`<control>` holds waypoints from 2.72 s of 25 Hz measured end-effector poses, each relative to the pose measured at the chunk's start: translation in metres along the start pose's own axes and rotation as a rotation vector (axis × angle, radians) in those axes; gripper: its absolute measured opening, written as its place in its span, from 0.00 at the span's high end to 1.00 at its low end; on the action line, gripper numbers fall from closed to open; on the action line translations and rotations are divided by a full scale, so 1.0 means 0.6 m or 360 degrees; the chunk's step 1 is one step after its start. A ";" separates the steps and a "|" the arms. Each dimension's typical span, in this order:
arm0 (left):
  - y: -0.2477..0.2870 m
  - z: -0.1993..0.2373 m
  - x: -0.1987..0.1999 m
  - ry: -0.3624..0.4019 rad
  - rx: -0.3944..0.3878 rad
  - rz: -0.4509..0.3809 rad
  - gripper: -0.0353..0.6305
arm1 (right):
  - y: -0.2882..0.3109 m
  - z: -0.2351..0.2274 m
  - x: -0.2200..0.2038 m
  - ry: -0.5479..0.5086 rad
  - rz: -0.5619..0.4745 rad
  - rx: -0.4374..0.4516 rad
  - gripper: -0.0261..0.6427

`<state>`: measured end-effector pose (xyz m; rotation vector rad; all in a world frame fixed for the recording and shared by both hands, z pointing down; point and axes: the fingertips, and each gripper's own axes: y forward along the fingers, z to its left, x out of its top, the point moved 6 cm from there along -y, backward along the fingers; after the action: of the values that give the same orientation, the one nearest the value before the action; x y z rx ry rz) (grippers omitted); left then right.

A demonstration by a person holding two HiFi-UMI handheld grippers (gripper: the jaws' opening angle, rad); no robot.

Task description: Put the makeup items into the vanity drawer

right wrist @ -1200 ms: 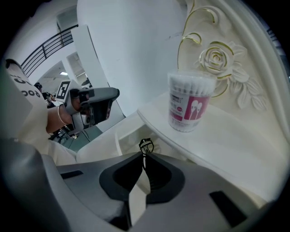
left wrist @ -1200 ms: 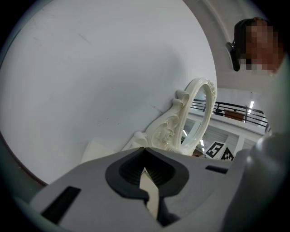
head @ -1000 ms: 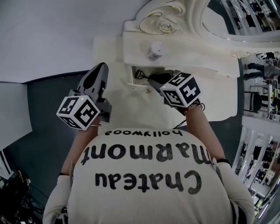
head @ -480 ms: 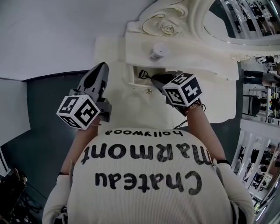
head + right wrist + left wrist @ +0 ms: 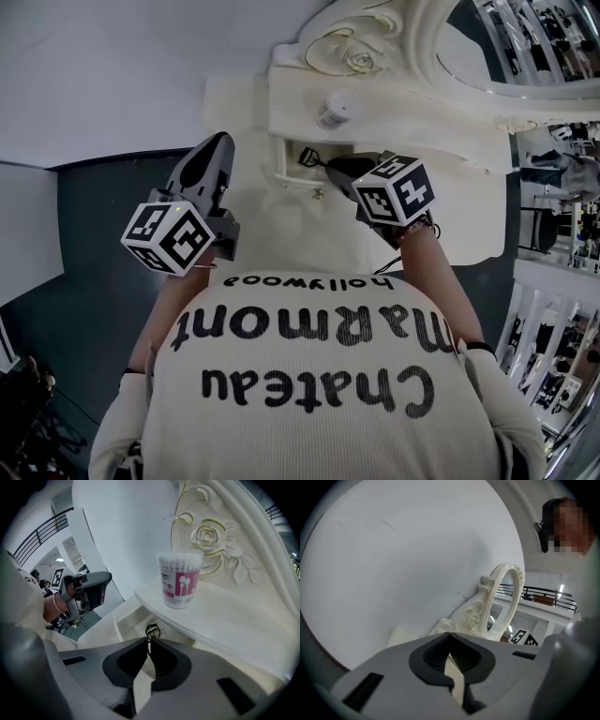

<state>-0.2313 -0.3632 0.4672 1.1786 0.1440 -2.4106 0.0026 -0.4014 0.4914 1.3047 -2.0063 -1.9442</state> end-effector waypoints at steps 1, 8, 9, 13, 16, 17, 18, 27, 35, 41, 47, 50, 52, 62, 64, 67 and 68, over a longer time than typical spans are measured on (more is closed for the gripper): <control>0.000 0.000 0.000 0.0001 0.0001 0.0000 0.94 | 0.000 0.000 0.000 0.0003 -0.0003 0.0003 0.90; 0.003 -0.003 -0.003 -0.0007 0.0001 0.0011 0.94 | 0.002 -0.003 -0.001 0.0052 -0.0012 0.0032 0.90; 0.003 -0.003 -0.004 -0.0006 0.0002 0.0011 0.94 | 0.002 -0.003 -0.002 0.0060 -0.0015 0.0037 0.90; 0.002 0.001 0.000 -0.0004 0.0006 0.0007 0.94 | 0.005 -0.001 0.001 0.0075 -0.0028 0.0054 0.89; 0.000 0.006 0.001 -0.0004 0.0008 0.0007 0.94 | 0.009 0.002 0.004 0.0061 -0.0023 0.0045 0.89; -0.001 0.007 0.000 -0.0005 0.0008 0.0009 0.94 | 0.010 0.003 0.004 0.0054 -0.0020 0.0043 0.88; -0.002 0.007 -0.001 -0.0007 0.0009 0.0011 0.94 | 0.011 0.004 0.005 0.0046 -0.0017 0.0042 0.88; -0.003 0.011 -0.002 -0.0014 0.0014 0.0024 0.94 | 0.013 0.013 0.011 -0.0002 -0.0004 0.0034 0.88; -0.004 0.012 -0.005 -0.0023 0.0016 0.0035 0.94 | 0.010 0.021 0.023 -0.0035 -0.0017 0.0052 0.84; -0.005 0.015 -0.012 -0.0041 0.0023 0.0039 0.94 | 0.012 0.029 0.027 -0.0062 -0.0010 0.0078 0.83; -0.003 0.012 -0.010 -0.0037 0.0011 0.0032 0.94 | 0.012 0.031 0.026 -0.0054 -0.0016 0.0096 0.83; -0.004 0.012 -0.012 -0.0036 0.0013 0.0037 0.94 | 0.013 0.031 0.026 -0.0052 -0.0022 0.0097 0.83; -0.003 0.013 -0.013 -0.0034 0.0012 0.0041 0.94 | 0.014 0.030 0.026 -0.0049 -0.0030 0.0094 0.83; -0.011 -0.019 -0.014 0.0012 -0.0008 0.0020 0.94 | -0.008 0.031 0.021 -0.0032 -0.0147 -0.0005 0.83; -0.017 -0.028 -0.015 0.0028 -0.0006 0.0012 0.94 | -0.014 0.026 0.018 0.0041 -0.0225 -0.0046 0.83; -0.025 -0.049 -0.019 0.0048 -0.0006 0.0005 0.94 | -0.030 0.021 0.006 0.0186 -0.0347 -0.0067 0.83; -0.028 -0.057 -0.021 0.0052 -0.0006 0.0004 0.94 | -0.036 0.019 0.001 0.0236 -0.0387 -0.0067 0.83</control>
<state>-0.2072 -0.3342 0.4539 1.2161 0.1575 -2.3886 0.0070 -0.3893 0.4706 1.6971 -1.8018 -1.9042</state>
